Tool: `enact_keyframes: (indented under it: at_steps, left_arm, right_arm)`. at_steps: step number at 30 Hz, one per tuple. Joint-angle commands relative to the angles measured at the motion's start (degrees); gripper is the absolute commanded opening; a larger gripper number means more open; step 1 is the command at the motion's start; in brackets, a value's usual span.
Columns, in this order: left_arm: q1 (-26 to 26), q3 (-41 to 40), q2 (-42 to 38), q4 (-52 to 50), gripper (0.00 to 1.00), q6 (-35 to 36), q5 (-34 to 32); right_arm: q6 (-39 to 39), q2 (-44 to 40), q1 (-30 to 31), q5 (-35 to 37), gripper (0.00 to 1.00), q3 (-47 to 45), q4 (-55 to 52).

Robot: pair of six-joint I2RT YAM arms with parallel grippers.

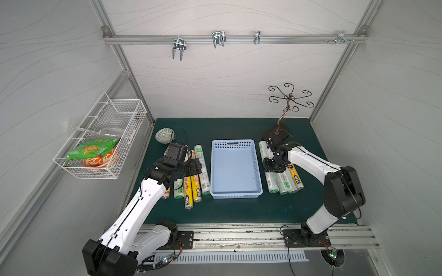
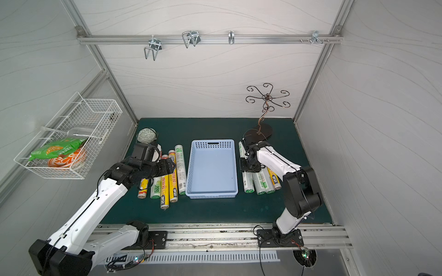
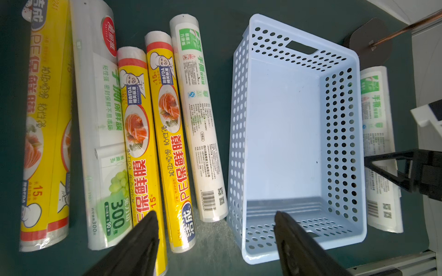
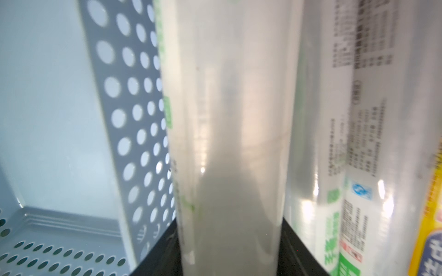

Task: Put the plastic wrap into the basket
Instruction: Pick up the plastic wrap from the center of the board.

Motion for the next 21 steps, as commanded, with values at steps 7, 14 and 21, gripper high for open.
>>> enact_keyframes:
  at_steps: [7, 14, 21]
  left_arm:
    - [0.86, 3.01, -2.7, -0.2, 0.82, 0.97, -2.72]
    - [0.91, 4.35, -3.31, -1.13, 0.83, 1.17, -2.51]
    - [0.99, 5.07, -3.85, -1.32, 0.84, 2.47, -3.74]
  right_arm:
    - [4.67, -8.95, 3.34, -4.64, 0.38, 9.75, -7.01]
    - [10.99, -6.99, 8.82, -6.27, 0.38, 14.71, -6.69]
    - [16.39, -3.12, 12.49, -4.03, 0.38, 15.63, -5.22]
